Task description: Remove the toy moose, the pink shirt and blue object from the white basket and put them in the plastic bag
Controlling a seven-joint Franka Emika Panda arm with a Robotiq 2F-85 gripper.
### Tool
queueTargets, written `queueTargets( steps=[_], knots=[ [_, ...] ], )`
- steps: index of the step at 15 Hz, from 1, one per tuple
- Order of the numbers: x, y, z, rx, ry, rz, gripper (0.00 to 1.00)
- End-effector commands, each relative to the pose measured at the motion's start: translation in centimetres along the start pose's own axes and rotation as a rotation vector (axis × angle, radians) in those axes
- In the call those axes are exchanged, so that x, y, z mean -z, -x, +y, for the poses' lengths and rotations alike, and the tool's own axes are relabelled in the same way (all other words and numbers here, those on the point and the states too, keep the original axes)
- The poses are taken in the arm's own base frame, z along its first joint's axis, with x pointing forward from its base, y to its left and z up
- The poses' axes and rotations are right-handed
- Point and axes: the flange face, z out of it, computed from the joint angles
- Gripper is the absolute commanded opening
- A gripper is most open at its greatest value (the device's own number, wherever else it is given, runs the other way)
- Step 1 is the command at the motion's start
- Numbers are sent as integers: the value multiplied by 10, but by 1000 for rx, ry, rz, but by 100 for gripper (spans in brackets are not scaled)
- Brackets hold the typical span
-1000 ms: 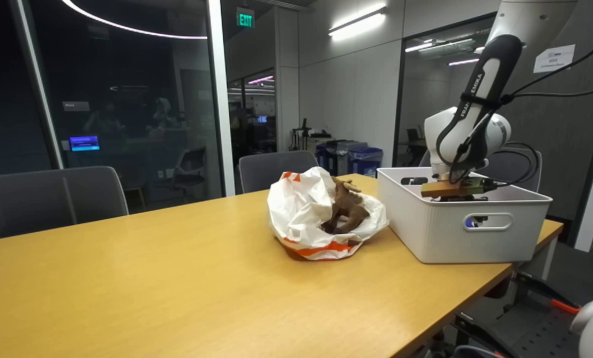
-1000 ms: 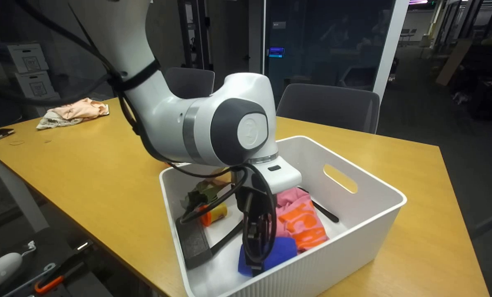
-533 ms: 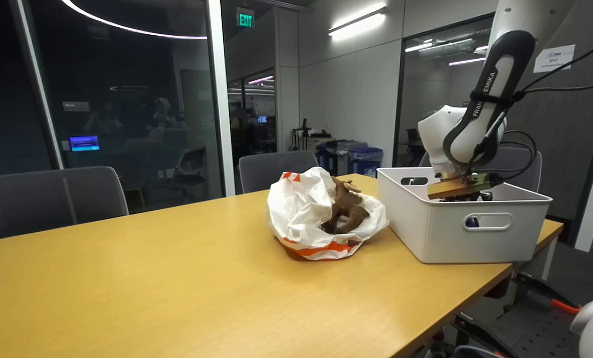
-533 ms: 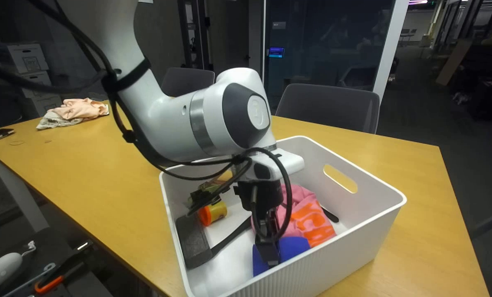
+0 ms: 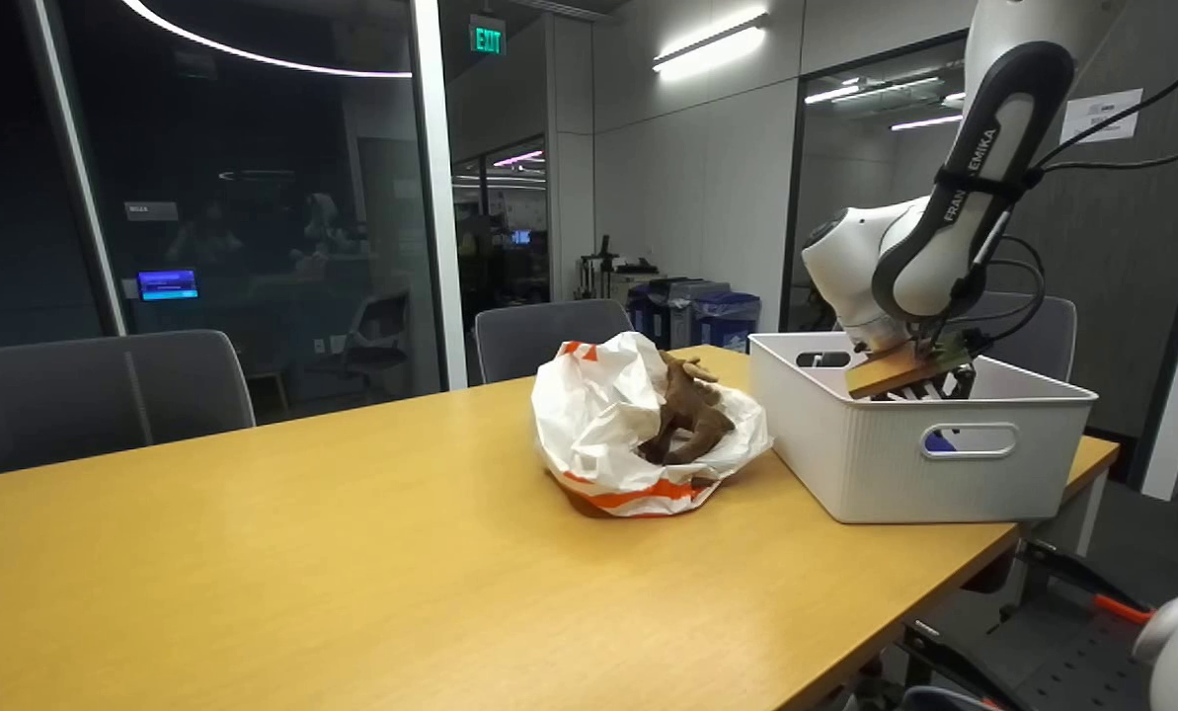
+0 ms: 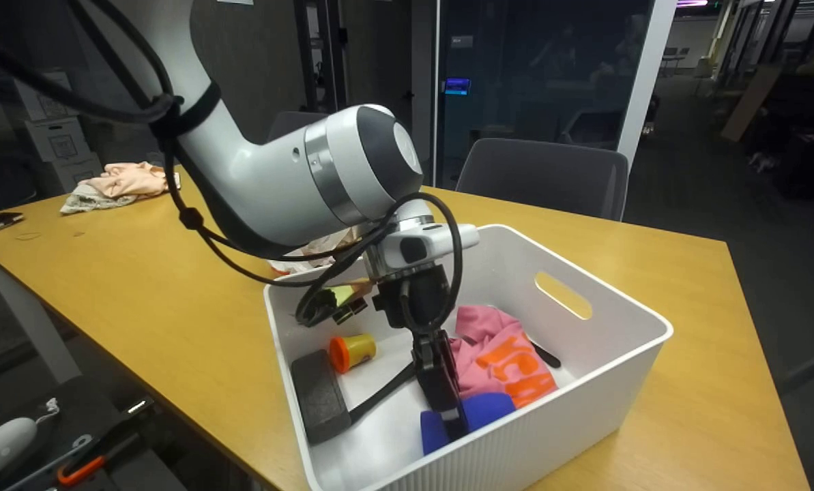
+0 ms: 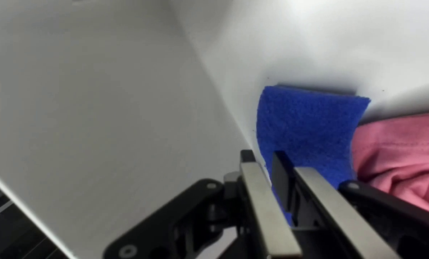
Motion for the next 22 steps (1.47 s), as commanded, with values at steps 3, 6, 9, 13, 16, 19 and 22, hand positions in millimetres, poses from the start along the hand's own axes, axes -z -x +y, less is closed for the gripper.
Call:
queueTargets(
  steps=[3, 6, 9, 13, 16, 19, 22],
  knots=[
    [31, -13, 14, -38, -139, -34, 68],
    [28, -13, 4, -46, -132, -64, 90],
    [26, -13, 4, -42, -133, -75, 100],
    [15, 0, -6, -57, -286, -94, 100],
    [2, 1, -10, -56, -383, -69, 100],
    [-8, -18, 0, -32, -301, 51, 100],
    [-14, -34, 15, -16, -263, 133, 100]
  ],
)
